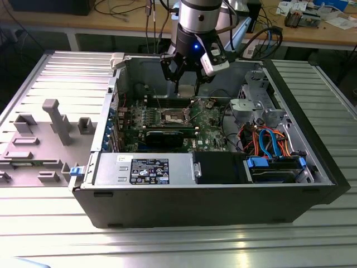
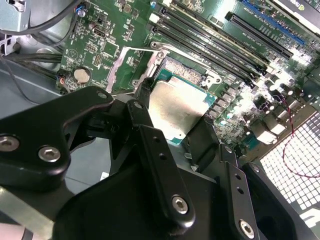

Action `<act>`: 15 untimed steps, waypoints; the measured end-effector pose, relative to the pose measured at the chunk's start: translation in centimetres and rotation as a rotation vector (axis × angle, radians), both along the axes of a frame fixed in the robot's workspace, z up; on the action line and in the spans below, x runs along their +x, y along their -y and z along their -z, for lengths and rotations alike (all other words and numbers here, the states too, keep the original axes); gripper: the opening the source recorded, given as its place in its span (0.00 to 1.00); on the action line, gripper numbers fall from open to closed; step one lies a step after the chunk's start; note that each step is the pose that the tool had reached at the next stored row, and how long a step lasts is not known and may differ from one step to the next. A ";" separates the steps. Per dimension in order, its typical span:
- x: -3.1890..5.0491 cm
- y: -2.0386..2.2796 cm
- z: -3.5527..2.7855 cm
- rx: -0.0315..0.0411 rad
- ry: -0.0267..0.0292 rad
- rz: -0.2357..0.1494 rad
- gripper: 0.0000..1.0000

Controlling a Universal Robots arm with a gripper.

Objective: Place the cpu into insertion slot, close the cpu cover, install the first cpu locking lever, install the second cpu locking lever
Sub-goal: 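Place the cpu into insertion slot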

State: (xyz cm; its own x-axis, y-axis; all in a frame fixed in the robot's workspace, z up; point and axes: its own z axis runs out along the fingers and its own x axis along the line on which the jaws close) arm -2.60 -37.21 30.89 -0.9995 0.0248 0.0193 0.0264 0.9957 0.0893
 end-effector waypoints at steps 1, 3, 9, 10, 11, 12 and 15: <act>0.00 0.01 0.02 0.0000 0.0000 0.000 0.55; 0.00 0.04 0.06 0.0000 0.0000 0.000 0.55; -0.01 0.12 0.24 -0.0003 0.0000 0.000 0.55; -0.02 0.13 0.26 -0.0003 0.0000 0.000 0.55; -0.02 0.14 0.29 -0.0004 0.0001 0.000 0.55; -0.04 0.15 0.34 -0.0005 0.0000 0.000 0.55; -0.10 0.17 0.45 -0.0011 0.0000 0.000 0.55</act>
State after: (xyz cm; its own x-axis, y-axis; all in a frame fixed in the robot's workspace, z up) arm -2.70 -37.38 30.44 -0.9995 0.0249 0.0193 0.0265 0.9958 0.0882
